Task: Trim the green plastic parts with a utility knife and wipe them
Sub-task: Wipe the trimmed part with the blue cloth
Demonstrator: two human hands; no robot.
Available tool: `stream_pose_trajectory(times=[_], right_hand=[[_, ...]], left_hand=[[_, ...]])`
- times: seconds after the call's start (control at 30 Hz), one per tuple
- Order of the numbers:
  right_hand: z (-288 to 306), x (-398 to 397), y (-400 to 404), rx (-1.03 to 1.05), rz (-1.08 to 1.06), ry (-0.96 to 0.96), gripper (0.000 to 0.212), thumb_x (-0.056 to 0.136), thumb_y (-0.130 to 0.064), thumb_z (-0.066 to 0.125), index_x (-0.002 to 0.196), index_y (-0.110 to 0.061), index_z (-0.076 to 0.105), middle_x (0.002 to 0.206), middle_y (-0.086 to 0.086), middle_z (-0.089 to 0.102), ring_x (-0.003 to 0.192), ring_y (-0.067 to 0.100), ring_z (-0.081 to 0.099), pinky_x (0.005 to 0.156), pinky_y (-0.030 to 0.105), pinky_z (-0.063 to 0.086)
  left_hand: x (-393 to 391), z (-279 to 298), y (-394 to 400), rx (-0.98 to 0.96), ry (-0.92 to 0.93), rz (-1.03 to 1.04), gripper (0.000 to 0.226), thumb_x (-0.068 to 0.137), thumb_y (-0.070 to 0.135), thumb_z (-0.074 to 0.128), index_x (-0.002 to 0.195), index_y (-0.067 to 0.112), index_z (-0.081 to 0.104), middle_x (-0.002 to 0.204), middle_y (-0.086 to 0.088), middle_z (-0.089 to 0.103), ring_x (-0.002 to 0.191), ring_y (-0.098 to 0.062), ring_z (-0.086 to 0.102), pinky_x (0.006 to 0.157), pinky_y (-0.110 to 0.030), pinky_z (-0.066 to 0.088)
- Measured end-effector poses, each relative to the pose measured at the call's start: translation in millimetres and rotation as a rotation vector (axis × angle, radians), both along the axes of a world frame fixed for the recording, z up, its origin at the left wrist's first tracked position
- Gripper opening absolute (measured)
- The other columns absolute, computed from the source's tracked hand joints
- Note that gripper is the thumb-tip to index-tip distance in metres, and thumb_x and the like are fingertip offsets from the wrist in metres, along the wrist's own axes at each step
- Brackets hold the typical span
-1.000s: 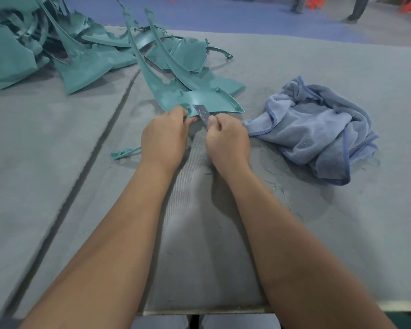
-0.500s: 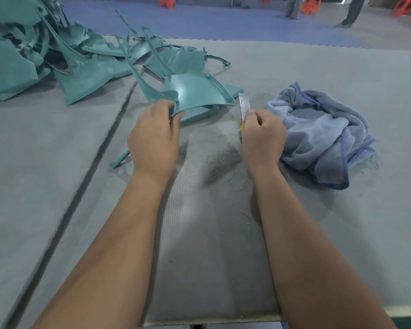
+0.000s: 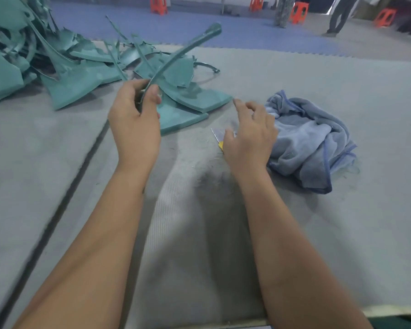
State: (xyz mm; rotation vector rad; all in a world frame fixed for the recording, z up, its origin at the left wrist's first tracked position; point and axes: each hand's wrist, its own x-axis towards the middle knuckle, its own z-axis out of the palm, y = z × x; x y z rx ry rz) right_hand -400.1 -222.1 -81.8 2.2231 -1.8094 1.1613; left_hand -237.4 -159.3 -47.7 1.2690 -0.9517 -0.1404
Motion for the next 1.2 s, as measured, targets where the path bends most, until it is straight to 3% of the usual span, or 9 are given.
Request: stream_pose_trajectory(times=[0.27, 0.47, 0.6, 0.7, 0.8, 0.87, 1.03, 1.1, 1.2], right_hand=[[16.4, -31.2, -25.6, 0.113, -0.153, -0.081, 0.037, 0.089, -0.025, 0.052, 0.125, -0.023, 0.061, 0.142, 0.006, 0.043, 0.131, 0.029, 0.033, 0.105, 0.039, 0.026], [38.2, -57.5, -73.7, 0.306, -0.196, -0.098, 0.049, 0.09, -0.013, 0.045, 0.139, -0.011, 0.039, 0.144, 0.014, 0.036, 0.131, 0.033, 0.032, 0.103, 0.041, 0.029], [31.8, -66.7, -93.5, 0.503, -0.286, -0.011, 0.037, 0.092, -0.021, 0.046, 0.128, -0.011, 0.046, 0.134, 0.016, 0.046, 0.128, 0.037, 0.037, 0.103, 0.048, 0.029], [22.3, -70.3, -95.1, 0.416, -0.312, 0.026, 0.017, 0.091, -0.023, 0.049, 0.101, -0.015, 0.061, 0.105, 0.012, 0.062, 0.109, 0.037, 0.05, 0.095, 0.044, 0.033], [22.1, -72.0, -91.8, 0.262, -0.275, -0.013, 0.019, 0.097, -0.024, 0.045, 0.089, -0.014, 0.06, 0.098, 0.012, 0.064, 0.102, 0.036, 0.053, 0.086, 0.041, 0.04], [29.2, -70.6, -86.6, 0.157, -0.185, -0.195, 0.02, 0.099, -0.024, 0.04, 0.084, -0.013, 0.05, 0.09, 0.008, 0.06, 0.087, 0.026, 0.053, 0.07, 0.032, 0.035], [82.9, -48.7, -54.3, 0.026, -0.019, -0.952, 0.03, 0.102, -0.017, 0.038, 0.072, -0.017, 0.038, 0.065, -0.007, 0.041, 0.044, -0.005, 0.039, 0.046, 0.01, 0.031], [92.1, -38.1, -38.8, 0.213, 0.126, -1.365, 0.033, 0.103, -0.021, 0.041, 0.071, -0.014, 0.043, 0.06, -0.001, 0.048, 0.045, 0.0, 0.048, 0.047, 0.016, 0.04], [83.2, -22.7, -13.1, 0.756, 0.575, -1.917, 0.033, 0.095, -0.035, 0.047, 0.082, -0.005, 0.052, 0.066, 0.011, 0.056, 0.065, 0.022, 0.055, 0.061, 0.028, 0.046]], left_hand=[[-4.2, 8.5, -4.4, 0.164, 0.424, -0.199, 0.016, 0.103, 0.013, 0.043, 0.094, 0.011, 0.056, 0.08, -0.003, 0.065, 0.05, -0.003, 0.055, 0.054, -0.018, 0.052], [-13.1, -15.8, -9.0, 0.297, 0.879, -0.436, 0.023, 0.103, 0.01, 0.043, 0.086, 0.003, 0.056, 0.063, -0.006, 0.066, 0.042, -0.005, 0.054, 0.045, -0.014, 0.049], [-6.1, -27.9, -11.2, 0.295, 0.913, -0.467, 0.022, 0.103, 0.012, 0.043, 0.084, 0.005, 0.05, 0.064, -0.005, 0.055, 0.035, -0.001, 0.04, 0.034, -0.011, 0.032], [-1.5, -31.4, -11.5, 0.291, 0.902, -0.475, 0.019, 0.1, 0.023, 0.052, 0.089, 0.007, 0.053, 0.052, 0.001, 0.052, 0.033, -0.002, 0.035, 0.032, -0.012, 0.028], [-2.3, -33.3, -10.5, 0.277, 0.846, -0.491, 0.016, 0.098, 0.026, 0.054, 0.096, 0.011, 0.054, 0.049, 0.002, 0.051, 0.033, -0.003, 0.035, 0.031, -0.013, 0.028], [-3.3, -33.4, -10.7, 0.268, 0.859, -0.519, 0.012, 0.1, 0.025, 0.05, 0.101, 0.014, 0.053, 0.049, 0.002, 0.051, 0.033, -0.004, 0.036, 0.031, -0.014, 0.029], [-2.7, -36.2, -12.1, 0.284, 0.895, -0.545, 0.018, 0.103, 0.028, 0.043, 0.094, 0.015, 0.051, 0.051, 0.001, 0.052, 0.035, -0.005, 0.04, 0.034, -0.015, 0.034], [-2.5, -37.3, -12.4, 0.258, 0.934, -0.545, 0.016, 0.104, 0.025, 0.041, 0.098, 0.015, 0.053, 0.055, -0.001, 0.055, 0.039, -0.006, 0.045, 0.038, -0.015, 0.04], [-3.2, -39.4, -12.6, 0.208, 0.975, -0.508, 0.019, 0.104, 0.022, 0.041, 0.098, 0.015, 0.059, 0.078, -0.005, 0.062, 0.058, -0.009, 0.059, 0.052, -0.02, 0.052]])
